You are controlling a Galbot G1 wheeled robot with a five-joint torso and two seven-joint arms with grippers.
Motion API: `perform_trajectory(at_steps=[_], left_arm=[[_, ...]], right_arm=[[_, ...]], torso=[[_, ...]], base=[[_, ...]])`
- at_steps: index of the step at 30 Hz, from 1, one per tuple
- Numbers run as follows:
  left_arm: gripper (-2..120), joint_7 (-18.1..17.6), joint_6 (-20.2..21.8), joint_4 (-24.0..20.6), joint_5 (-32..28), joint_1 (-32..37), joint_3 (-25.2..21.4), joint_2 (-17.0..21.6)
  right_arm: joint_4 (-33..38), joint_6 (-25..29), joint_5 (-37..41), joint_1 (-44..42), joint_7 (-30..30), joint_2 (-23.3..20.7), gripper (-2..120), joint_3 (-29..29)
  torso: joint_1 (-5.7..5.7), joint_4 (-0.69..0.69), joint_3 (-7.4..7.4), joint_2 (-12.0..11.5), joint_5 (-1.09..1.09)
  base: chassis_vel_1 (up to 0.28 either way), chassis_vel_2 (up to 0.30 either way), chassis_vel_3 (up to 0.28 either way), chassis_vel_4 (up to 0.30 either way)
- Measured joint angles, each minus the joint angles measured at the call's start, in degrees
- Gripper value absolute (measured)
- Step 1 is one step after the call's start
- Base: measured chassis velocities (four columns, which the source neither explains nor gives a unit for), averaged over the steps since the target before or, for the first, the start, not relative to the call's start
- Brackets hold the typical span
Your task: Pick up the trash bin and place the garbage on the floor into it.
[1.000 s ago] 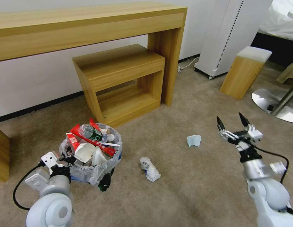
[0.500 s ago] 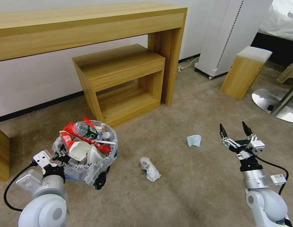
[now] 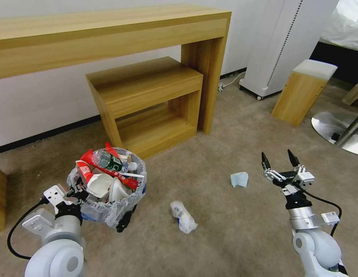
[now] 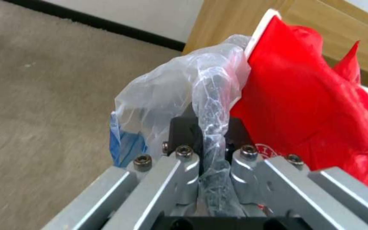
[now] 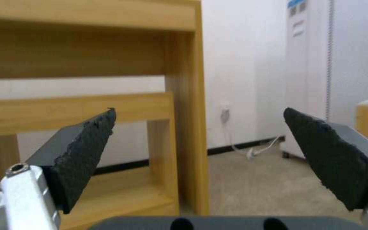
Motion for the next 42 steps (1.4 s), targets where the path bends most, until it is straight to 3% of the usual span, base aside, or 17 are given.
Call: perform_trajectory(at_steps=[8, 10, 12, 13, 15, 16, 17, 19, 21, 24, 28, 34, 42], left_arm=[[3, 0.2, -0.3, 0.0, 0.0, 0.4, -0.1, 0.3], [3, 0.2, -0.4, 0.0, 0.0, 0.5, -0.1, 0.3], [3, 0.2, -0.4, 0.0, 0.0, 0.6, -0.1, 0.5], [3, 0.2, -0.4, 0.0, 0.0, 0.6, -0.1, 0.5], [3, 0.2, -0.4, 0.1, 0.0, 0.6, -0.2, 0.5], [3, 0.2, -0.5, 0.1, 0.1, 0.6, -0.1, 0.5], [3, 0.2, -0.5, 0.1, 0.1, 0.6, -0.1, 0.5], [3, 0.2, -0.5, 0.0, 0.4, 0.8, 0.2, 0.4], [3, 0.2, -0.5, -0.1, 0.6, 0.9, 0.4, 0.4], [3, 0.1, -0.5, -0.5, 1.2, 0.9, 0.7, 0.2], [3, 0.0, -0.5, -0.8, 1.7, 0.8, 0.9, -0.1], [3, 0.0, -0.5, -0.9, 2.3, 0.6, 1.1, -0.7], [3, 0.0, -0.5, -0.9, 3.2, 0.5, 1.3, -1.2]], right_arm=[[-2.3, -2.2, -0.4, 0.6, 0.1, -2.7, 100, -5.3], [-3.1, -4.7, 0.0, 0.7, 0.1, -3.7, 100, -9.0], [-3.7, -11.4, 0.6, 0.5, 0.1, -5.3, 100, -13.2], [-3.7, -11.4, 0.6, 0.5, 0.1, -5.3, 100, -13.2], [-5.0, -16.4, 1.4, 1.0, 0.0, -7.6, 100, -16.7], [-5.4, -20.8, 2.3, 1.6, 0.3, -9.0, 100, -18.5], [-5.4, -20.8, 2.3, 1.6, 0.3, -9.0, 100, -18.5], [-6.2, -29.8, 3.1, 3.2, 1.0, -10.9, 100, -21.4], [-6.6, -32.2, 3.6, 4.0, 2.0, -11.3, 100, -22.6], [-7.1, -43.1, 6.0, 7.2, 5.3, -13.1, 100, -27.0], [-8.7, -48.3, 6.2, 10.1, 4.5, -14.3, 100, -30.2], [-12.8, -51.1, 5.9, 13.9, 2.7, -14.7, 100, -34.8], [-22.1, -47.0, 1.5, 18.4, -6.0, -10.4, 100, -39.3]], torso=[[0.02, 0.0, 0.02, 0.0, 0.01], [0.01, 0.0, 0.0, 0.0, 0.0], [0.01, 0.0, -0.01, 0.0, 0.01], [0.01, 0.0, -0.01, 0.0, 0.01], [0.01, -0.01, -0.01, 0.0, 0.01], [0.01, 0.0, -0.01, 0.0, 0.01], [0.01, 0.0, -0.01, 0.0, 0.01], [0.01, 0.0, -0.01, 0.0, 0.0], [0.01, 0.0, 0.0, 0.0, 0.01], [0.01, 0.0, 0.0, 0.0, 0.01], [0.01, 0.0, 0.0, 0.0, 0.01], [0.01, 0.0, 0.0, 0.0, 0.01], [0.01, 0.0, 0.01, 0.0, 0.01]], base=[[-0.127, 0.138, 0.112, -0.134], [0.016, -0.029, -0.02, 0.017], [0.025, -0.029, -0.019, 0.018], [0.0, 0.0, 0.0, 0.0], [0.0, 0.0, 0.0, 0.0], [0.0, 0.0, 0.0, 0.0], [0.0, 0.0, 0.0, 0.0], [0.0, 0.0, 0.0, 0.0], [0.0, 0.0, 0.0, 0.0], [0.0, 0.0, 0.0, 0.0], [0.0, 0.0, 0.0, 0.0], [0.0, 0.0, 0.0, 0.0], [0.0, 0.0, 0.0, 0.0]])
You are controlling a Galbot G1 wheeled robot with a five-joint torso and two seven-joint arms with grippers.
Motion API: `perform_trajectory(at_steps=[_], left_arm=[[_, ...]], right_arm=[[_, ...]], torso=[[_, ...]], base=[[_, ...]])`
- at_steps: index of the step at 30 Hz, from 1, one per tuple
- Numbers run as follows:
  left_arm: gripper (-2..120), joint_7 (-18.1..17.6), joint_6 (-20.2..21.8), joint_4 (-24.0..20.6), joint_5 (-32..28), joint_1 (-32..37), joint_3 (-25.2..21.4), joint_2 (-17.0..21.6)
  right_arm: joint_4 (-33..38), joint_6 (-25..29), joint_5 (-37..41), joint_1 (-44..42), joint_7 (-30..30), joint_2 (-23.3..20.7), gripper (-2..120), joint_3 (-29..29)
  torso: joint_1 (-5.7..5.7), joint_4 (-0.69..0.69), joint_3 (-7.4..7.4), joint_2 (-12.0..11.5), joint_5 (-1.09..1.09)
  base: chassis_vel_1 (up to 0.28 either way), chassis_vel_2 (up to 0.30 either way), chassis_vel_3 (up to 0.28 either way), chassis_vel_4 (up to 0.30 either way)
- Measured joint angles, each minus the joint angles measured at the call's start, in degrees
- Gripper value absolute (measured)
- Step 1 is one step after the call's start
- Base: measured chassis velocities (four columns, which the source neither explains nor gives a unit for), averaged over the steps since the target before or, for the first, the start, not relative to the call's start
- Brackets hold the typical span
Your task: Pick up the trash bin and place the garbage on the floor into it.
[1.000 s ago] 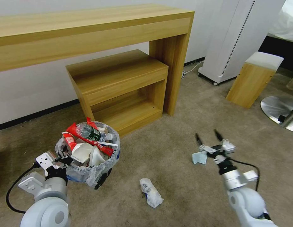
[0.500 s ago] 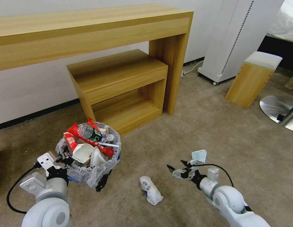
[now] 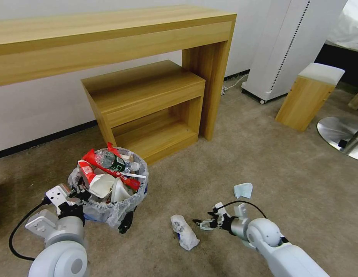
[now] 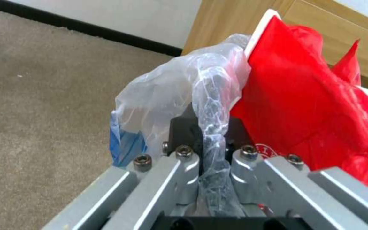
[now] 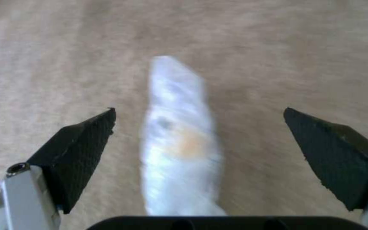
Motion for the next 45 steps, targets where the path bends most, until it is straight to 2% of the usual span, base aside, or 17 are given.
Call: perform_trajectory(at_steps=[5, 12, 18, 19, 22, 23, 26, 27, 31, 32, 35, 36, 39, 43, 45], left_arm=[[3, 0.0, 0.0, 0.3, 0.6, 0.0, 0.1, -0.1], [3, 0.0, 0.0, 0.3, 1.2, -0.1, 0.6, -0.1], [3, 0.0, -0.1, 0.3, 1.5, -0.1, 0.9, -0.1], [3, 0.0, -0.1, 0.3, 1.5, -0.1, 0.9, -0.1], [3, 0.0, 0.0, 0.1, 1.6, 0.1, 1.1, -0.2], [3, 0.0, 0.0, 0.1, 1.6, 0.1, 1.1, -0.2], [3, 0.0, 0.0, -0.2, 1.3, 0.2, 1.1, -0.1], [3, 0.0, 0.0, -0.2, 1.3, 0.2, 1.1, -0.1], [3, 0.0, 0.0, -0.5, 0.6, 0.2, 1.3, -0.1], [3, 0.0, 0.0, -0.5, 0.6, 0.2, 1.3, -0.1], [3, 0.0, 0.0, -0.5, 0.6, 0.2, 1.6, -0.2], [3, 0.0, 0.0, -0.5, 0.6, 0.2, 1.6, -0.2], [3, 0.0, 0.0, -0.2, 0.6, 0.0, 1.7, -0.3], [3, 0.0, 0.0, 0.0, 0.6, 0.0, 1.8, -0.3], [3, 0.0, 0.0, 0.3, 0.2, 0.0, 1.9, -0.3]], right_arm=[[-2.8, 1.9, -2.1, 1.0, -3.1, 3.3, 100, -1.1], [-4.6, 0.8, -3.4, 1.4, -0.7, 5.8, 100, -1.6], [-5.6, -0.4, -4.1, 1.3, 2.0, 6.1, 81, -1.4], [-5.6, -0.4, -4.1, 1.3, 2.0, 6.1, 81, -1.4], [-7.9, 0.5, -6.0, 1.4, 1.8, 7.6, 64, -1.1], [-7.9, 0.5, -6.0, 1.4, 1.8, 7.6, 64, -1.1], [-9.3, 1.8, -7.2, 1.4, 1.4, 8.1, 49, -1.1], [-9.3, 1.8, -7.2, 1.4, 1.4, 8.1, 49, -1.1], [-10.1, 2.7, -8.0, 1.5, 1.4, 8.3, 30, -0.8], [-10.1, 2.7, -8.0, 1.5, 1.4, 8.3, 30, -0.8], [-10.2, 3.3, -8.0, 1.5, 1.6, 8.3, 18, -0.4], [-10.2, 3.3, -8.0, 1.5, 1.6, 8.3, 18, -0.4], [-9.4, 4.1, -7.7, 1.0, 2.1, 7.9, 4, -0.2], [-8.3, 4.3, -7.3, 0.6, 2.9, 7.5, 0, 0.1], [-5.3, 4.3, -6.4, -0.3, 5.1, 6.5, 0, 0.7]], torso=[[0.0, 0.01, 0.0, 0.0, -0.01], [0.0, 0.0, 0.0, 0.0, -0.01], [0.0, 0.0, 0.0, 0.0, -0.01], [0.0, 0.0, 0.0, 0.0, -0.01], [0.0, 0.0, 0.0, 0.0, 0.0], [0.0, 0.0, 0.0, 0.0, 0.0], [0.0, 0.0, 0.0, 0.0, 0.0], [0.0, 0.0, 0.0, 0.0, 0.0], [0.0, 0.0, -0.01, 0.0, 0.0], [0.0, 0.0, -0.01, 0.0, 0.0], [0.0, 0.0, 0.0, 0.0, 0.0], [0.0, 0.0, 0.0, 0.0, 0.0], [0.0, 0.0, 0.0, 0.0, 0.0], [0.0, 0.0, 0.0, 0.0, 0.0], [0.0, 0.0, 0.0, 0.0, 0.01]], base=[[0.0, 0.0, 0.0, 0.0], [0.0, 0.0, 0.0, 0.0], [0.0, 0.0, 0.0, 0.0], [0.0, 0.0, 0.0, 0.0], [0.0, 0.0, 0.0, 0.0], [0.0, 0.0, 0.0, 0.0], [0.0, 0.0, 0.0, 0.0], [0.0, 0.0, 0.0, 0.0], [0.0, 0.0, 0.0, 0.0], [0.0, 0.0, 0.0, 0.0], [0.0, 0.0, 0.0, 0.0], [0.0, 0.0, 0.0, 0.0], [0.0, 0.0, 0.0, 0.0], [0.0, 0.0, 0.0, 0.0], [0.0, 0.0, 0.0, 0.0]])
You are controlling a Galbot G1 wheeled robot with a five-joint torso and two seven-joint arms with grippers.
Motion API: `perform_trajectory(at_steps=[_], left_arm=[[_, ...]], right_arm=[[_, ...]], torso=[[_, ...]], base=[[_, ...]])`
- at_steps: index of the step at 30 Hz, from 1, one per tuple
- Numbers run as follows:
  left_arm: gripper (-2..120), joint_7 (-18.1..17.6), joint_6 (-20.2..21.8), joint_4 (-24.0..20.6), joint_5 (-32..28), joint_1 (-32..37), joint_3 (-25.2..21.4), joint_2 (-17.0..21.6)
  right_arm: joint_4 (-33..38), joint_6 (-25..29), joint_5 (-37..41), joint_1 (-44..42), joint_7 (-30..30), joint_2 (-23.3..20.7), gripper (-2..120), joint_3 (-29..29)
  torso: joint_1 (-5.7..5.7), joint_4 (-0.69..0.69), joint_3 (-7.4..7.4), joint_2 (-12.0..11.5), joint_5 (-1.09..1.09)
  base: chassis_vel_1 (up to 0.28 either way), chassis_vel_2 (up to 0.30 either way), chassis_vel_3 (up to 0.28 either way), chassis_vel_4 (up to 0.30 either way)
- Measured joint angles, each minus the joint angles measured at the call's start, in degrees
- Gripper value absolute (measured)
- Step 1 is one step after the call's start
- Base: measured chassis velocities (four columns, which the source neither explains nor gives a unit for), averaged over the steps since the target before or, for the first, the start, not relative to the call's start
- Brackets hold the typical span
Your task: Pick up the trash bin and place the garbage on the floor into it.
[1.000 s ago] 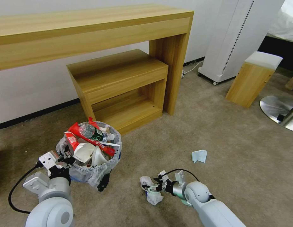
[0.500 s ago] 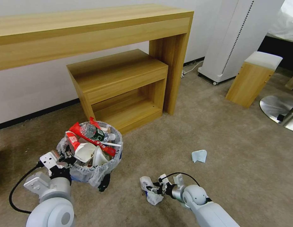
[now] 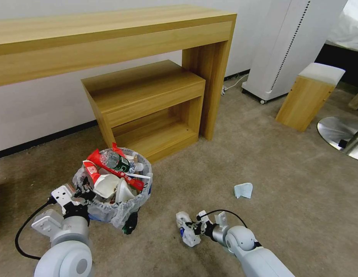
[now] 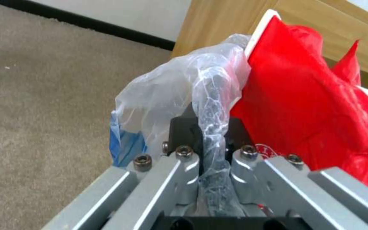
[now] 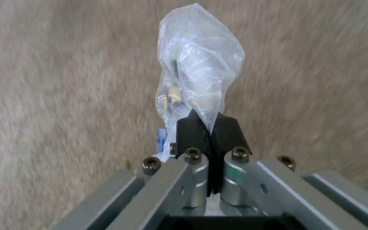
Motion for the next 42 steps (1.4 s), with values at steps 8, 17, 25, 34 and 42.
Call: perform_trajectory(at_steps=[8, 17, 25, 34, 42], left_arm=[[3, -0.1, 0.1, 3.0, -2.5, 0.2, 0.1, 0.3], [3, -0.4, -0.2, 5.0, -4.9, -0.5, 2.4, -0.3], [3, -0.4, -0.3, 5.0, -3.2, -0.3, 9.3, -1.8], [3, -0.3, -0.4, 3.4, -0.8, 0.7, 14.0, -2.7], [3, -0.2, -0.4, 2.9, 1.1, 0.9, 16.2, -3.1]], right_arm=[[14.9, 10.2, 7.4, -4.0, -7.2, -7.5, 0, 5.1], [25.2, 21.7, 24.7, -1.4, -39.3, -12.5, 0, 13.0], [24.0, 23.5, 33.1, 5.3, -41.3, -13.5, 0, 7.8], [18.0, 23.4, 31.1, 11.0, -37.4, -10.3, 0, -1.8], [16.1, 23.3, 29.6, 13.9, -37.1, -9.1, 0, -6.9]], torso=[[0.0, 0.0, 0.0, 0.0, 0.01], [0.0, 0.0, 0.0, 0.0, 0.0], [0.0, -0.01, 0.0, 0.0, 0.01], [0.0, 0.01, 0.0, 0.0, 0.0], [0.0, 0.0, 0.0, 0.0, -0.01]], base=[[0.0, 0.0, 0.0, 0.0], [0.0, 0.0, 0.0, 0.0], [0.0, 0.0, 0.0, 0.0], [0.0, 0.0, 0.0, 0.0], [0.0, 0.0, 0.0, 0.0]])
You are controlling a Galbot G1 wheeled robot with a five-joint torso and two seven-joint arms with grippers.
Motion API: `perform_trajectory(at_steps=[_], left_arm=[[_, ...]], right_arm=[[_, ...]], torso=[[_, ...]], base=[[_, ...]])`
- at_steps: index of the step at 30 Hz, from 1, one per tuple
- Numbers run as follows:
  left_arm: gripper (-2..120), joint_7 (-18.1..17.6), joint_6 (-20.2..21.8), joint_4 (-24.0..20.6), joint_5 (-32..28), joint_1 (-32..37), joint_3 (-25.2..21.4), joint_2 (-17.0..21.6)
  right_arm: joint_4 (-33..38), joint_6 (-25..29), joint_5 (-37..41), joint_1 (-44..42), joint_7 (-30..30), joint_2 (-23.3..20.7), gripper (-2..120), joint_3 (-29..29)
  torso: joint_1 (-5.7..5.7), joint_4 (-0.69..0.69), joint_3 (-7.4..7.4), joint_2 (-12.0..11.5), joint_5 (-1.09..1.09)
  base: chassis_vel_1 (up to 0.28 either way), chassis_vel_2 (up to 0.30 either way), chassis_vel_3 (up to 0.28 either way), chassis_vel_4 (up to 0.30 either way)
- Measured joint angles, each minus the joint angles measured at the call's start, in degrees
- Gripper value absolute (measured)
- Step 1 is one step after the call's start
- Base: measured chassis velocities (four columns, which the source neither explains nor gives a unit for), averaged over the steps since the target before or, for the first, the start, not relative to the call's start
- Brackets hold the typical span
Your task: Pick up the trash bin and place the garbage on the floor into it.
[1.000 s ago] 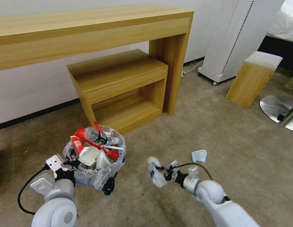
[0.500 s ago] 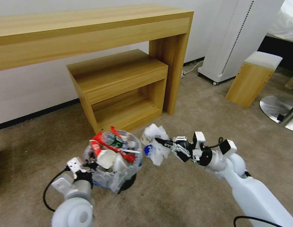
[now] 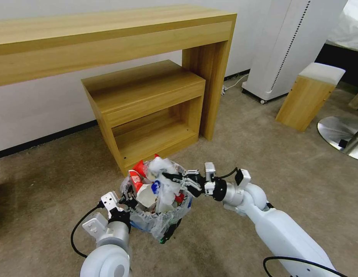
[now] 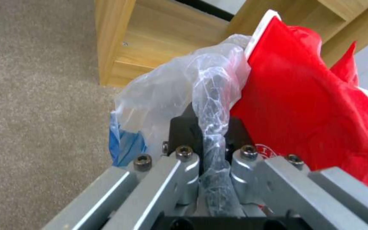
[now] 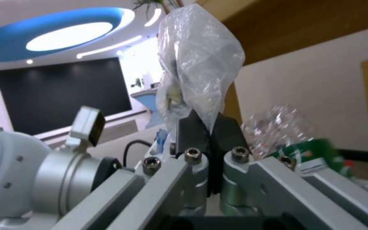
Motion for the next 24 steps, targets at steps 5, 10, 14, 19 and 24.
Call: perform_trajectory(at_steps=[5, 10, 14, 19, 24], left_arm=[[3, 0.2, 0.0, -0.2, 0.9, 0.4, 0.8, -0.1], [3, 0.4, 0.0, -0.6, 1.4, 0.7, 1.0, -0.1], [3, 0.5, 0.0, -0.6, 1.4, 0.8, 0.5, -0.1], [3, 0.5, 0.0, -0.2, 1.4, 0.7, -0.3, -0.1], [3, 0.0, 0.1, 1.1, 0.2, -0.4, -3.2, 0.3]], right_arm=[[-1.8, 0.7, -1.8, 0.9, 1.3, 0.8, 0, -2.2], [-3.4, 0.9, -4.8, 1.7, 2.5, 1.7, 7, -3.1], [-3.4, 0.7, -5.7, 1.8, 3.1, 1.8, 23, -2.9], [-1.9, 0.5, -5.4, 1.4, 3.2, 1.0, 40, -1.7], [0.6, 0.5, -5.4, 0.1, 2.0, -1.4, 59, 1.8]], torso=[[0.0, 0.0, 0.0, 0.0, 0.0], [0.0, 0.0, 0.0, 0.0, 0.0], [0.0, 0.0, 0.0, 0.0, 0.0], [0.0, 0.0, 0.0, 0.0, 0.0], [0.0, 0.0, 0.0, 0.0, 0.0]], base=[[0.0, 0.0, 0.0, 0.0], [0.0, 0.0, 0.0, 0.0], [0.0, 0.0, 0.0, 0.0], [0.0, 0.0, 0.0, 0.0], [0.0, 0.0, 0.0, 0.0]])
